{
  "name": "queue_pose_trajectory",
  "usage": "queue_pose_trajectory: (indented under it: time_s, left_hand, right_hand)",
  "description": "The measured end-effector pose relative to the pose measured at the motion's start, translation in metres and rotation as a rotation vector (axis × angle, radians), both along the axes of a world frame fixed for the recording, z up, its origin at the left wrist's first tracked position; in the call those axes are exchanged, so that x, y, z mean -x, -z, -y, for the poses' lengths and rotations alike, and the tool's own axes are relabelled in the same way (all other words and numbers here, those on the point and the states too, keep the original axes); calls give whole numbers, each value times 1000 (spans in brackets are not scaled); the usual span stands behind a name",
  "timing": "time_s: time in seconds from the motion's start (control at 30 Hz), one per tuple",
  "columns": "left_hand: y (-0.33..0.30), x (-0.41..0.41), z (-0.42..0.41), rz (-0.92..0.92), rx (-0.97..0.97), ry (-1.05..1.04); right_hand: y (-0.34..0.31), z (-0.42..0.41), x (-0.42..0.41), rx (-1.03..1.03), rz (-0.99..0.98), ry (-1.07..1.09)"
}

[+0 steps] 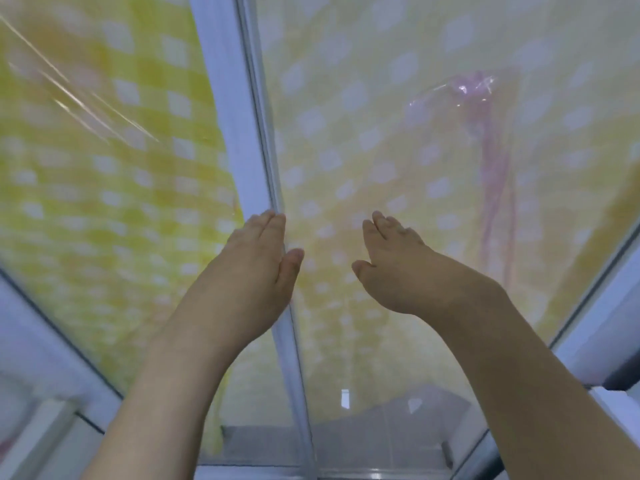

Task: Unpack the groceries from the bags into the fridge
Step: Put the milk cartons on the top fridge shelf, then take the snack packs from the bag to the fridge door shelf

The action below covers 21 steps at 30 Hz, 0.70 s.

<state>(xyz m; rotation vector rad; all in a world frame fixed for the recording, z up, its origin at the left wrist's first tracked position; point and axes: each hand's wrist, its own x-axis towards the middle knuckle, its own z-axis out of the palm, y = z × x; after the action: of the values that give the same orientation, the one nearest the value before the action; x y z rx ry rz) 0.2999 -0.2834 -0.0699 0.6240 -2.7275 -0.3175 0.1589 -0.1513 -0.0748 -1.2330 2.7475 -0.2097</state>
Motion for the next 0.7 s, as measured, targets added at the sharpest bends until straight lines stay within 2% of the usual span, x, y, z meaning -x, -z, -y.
queue_pose_trajectory:
  time_s: [0.27,0.7]
  left_hand:
    - [-1,-80,49,-52,-7,-179]
    - [8,-240,105,-71,-14,-567]
  right_hand:
    - [-6,75,-64,23,23,-205]
    - [-3,199,-194,53,47,-688]
